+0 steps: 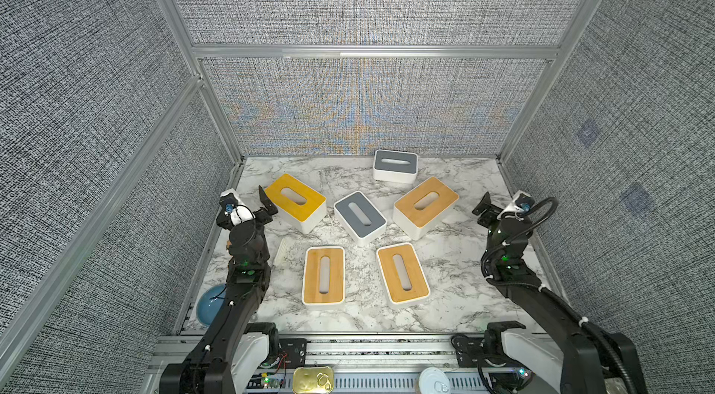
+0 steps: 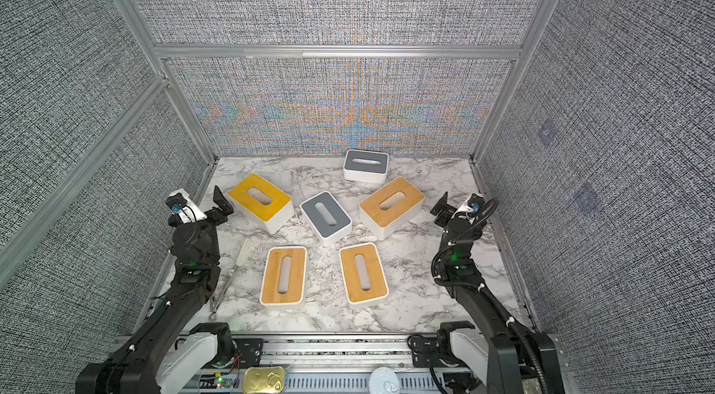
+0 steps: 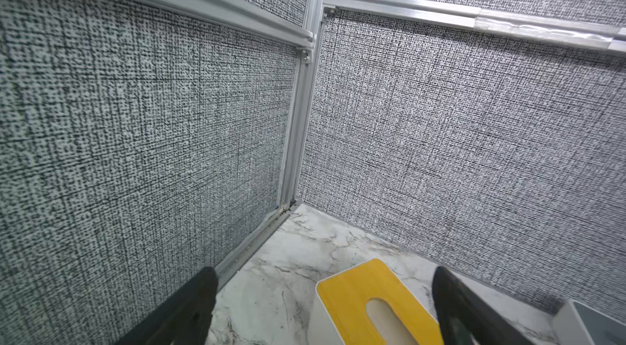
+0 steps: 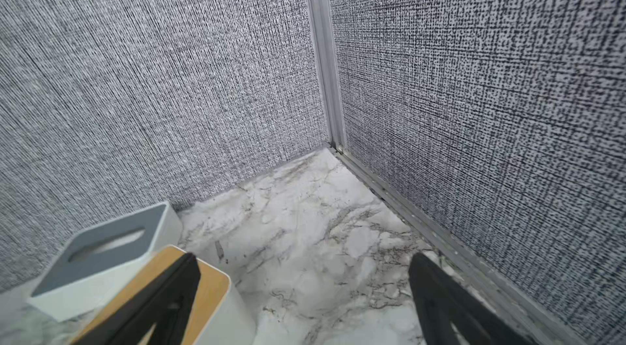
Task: Stack the tissue boxes
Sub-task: Move the tissue box to the center of the board.
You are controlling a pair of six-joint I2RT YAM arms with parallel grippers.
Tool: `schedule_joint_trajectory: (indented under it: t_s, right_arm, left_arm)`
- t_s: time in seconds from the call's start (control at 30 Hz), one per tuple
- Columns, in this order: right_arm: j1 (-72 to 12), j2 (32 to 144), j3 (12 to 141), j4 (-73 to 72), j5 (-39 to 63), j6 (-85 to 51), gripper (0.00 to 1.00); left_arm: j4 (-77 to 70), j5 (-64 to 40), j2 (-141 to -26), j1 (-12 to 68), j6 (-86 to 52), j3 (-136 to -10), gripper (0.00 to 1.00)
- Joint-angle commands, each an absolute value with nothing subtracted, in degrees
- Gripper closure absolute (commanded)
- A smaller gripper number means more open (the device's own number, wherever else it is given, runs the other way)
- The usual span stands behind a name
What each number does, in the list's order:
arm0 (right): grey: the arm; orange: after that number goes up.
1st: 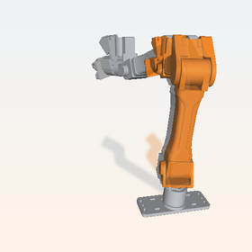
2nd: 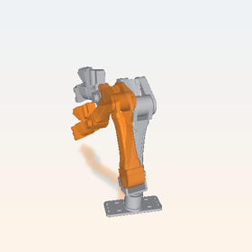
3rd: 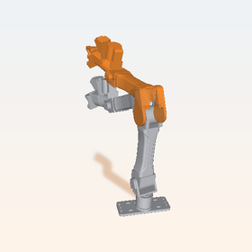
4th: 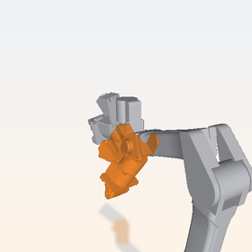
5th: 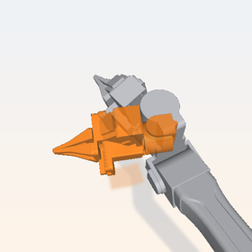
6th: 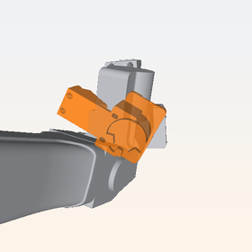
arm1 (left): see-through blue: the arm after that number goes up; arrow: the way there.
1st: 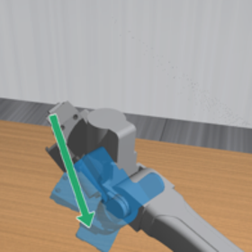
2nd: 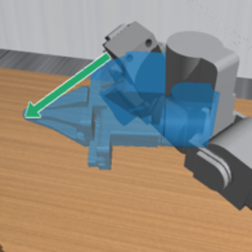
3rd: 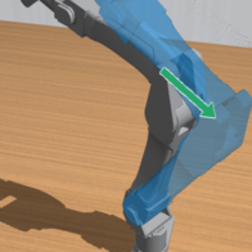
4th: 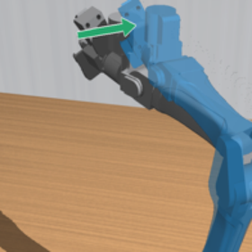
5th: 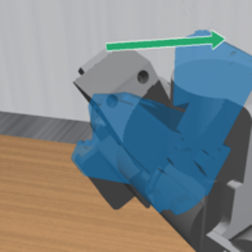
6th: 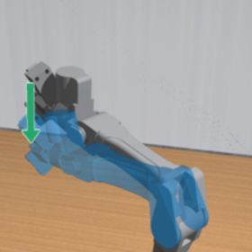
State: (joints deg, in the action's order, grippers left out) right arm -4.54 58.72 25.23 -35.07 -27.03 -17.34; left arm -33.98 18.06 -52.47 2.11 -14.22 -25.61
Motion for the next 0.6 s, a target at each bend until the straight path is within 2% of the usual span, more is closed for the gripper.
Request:
schedule_joint_trajectory:
  t_s: [0.0, 0.1, 0.23, 0.43, 0.57]
  right_arm:
    - [-4.3, 58.5, 29.1, -22.5, -21.6, -27.5, 0.01]
    - [-3.9, 58.9, 30.7, -20.1, -18.8, -33.3, 0.01]
    - [-2.0, 58.9, 31.2, -20.9, -13.2, -37.0, 0.01]
    - [-2.1, 59.4, 36.9, -13.0, -11.5, -38.9, 0.01]
    - [-2.4, 62.2, 40.8, -8.9, -8.7, -37.8, 0.01]
  left_arm:
    - [-20.4, 7.9, -51.6, 2.2, -21.8, -29.8, 0.01]
    - [-21.0, 3.3, -49.7, 2.2, -27.6, -30.0, 0.01]
    - [-31.4, -3.8, -47.8, 2.2, -32.2, -24.0, 0.01]
    - [-32.3, -18.4, -54.0, 2.8, -31.5, -28.5, 0.01]
    - [-28.0, -22.0, -57.4, 4.8, -35.4, -32.6, 0.01]
